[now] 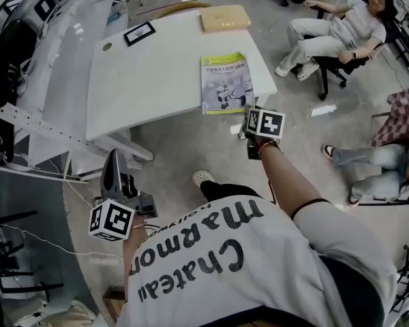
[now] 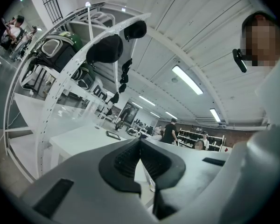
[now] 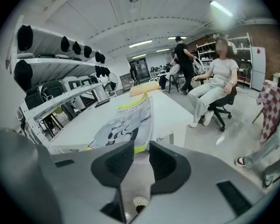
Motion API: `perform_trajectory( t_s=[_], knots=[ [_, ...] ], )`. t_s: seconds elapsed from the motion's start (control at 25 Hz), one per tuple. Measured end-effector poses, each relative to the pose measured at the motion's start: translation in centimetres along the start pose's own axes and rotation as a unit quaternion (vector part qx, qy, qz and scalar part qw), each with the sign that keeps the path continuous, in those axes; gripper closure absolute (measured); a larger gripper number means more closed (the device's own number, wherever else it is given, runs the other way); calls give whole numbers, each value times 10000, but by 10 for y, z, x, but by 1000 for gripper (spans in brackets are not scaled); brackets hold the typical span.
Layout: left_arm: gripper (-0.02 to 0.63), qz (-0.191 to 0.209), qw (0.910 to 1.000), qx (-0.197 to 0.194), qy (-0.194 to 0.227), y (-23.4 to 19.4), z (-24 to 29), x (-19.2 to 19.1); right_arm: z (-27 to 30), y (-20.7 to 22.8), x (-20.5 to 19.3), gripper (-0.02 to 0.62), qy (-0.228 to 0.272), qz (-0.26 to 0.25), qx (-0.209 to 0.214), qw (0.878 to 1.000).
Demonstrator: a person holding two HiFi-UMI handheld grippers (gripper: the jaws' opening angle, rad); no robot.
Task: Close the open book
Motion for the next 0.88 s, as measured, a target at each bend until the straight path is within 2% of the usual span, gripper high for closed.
perform_trajectory(
  t_s=[0.2, 0.48, 0.68, 0.8, 0.88],
  knots=[
    [583, 31, 10000, -25, -1, 5, -3, -1, -2, 8, -12, 485, -120, 181, 6, 9998],
    [583, 77, 9999, -82, 10, 17, -14, -6, -8, 17, -49, 485, -638, 354, 167, 9972],
    [583, 9, 9997, -223, -109, 29, -16, -17, -29, 3, -77, 486, -933, 547, 504, 9929],
    [583, -53, 9991, -330, -247, 41, -18, -29, -51, -7, -82, 486, -882, 510, 750, 9920],
    [583, -80, 9984, -437, -342, 52, -15, -38, -68, -10, -75, 486, -675, 425, 887, 9929]
  ],
)
Point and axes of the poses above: the fingertips, and each gripper's own axes: z forward along the fingers, y to its right, x out of its top, the point moved 6 cm from there along -z, backward along the fingers, and after that the axes turned 6 degrees about -z, right-handed, at the moved point
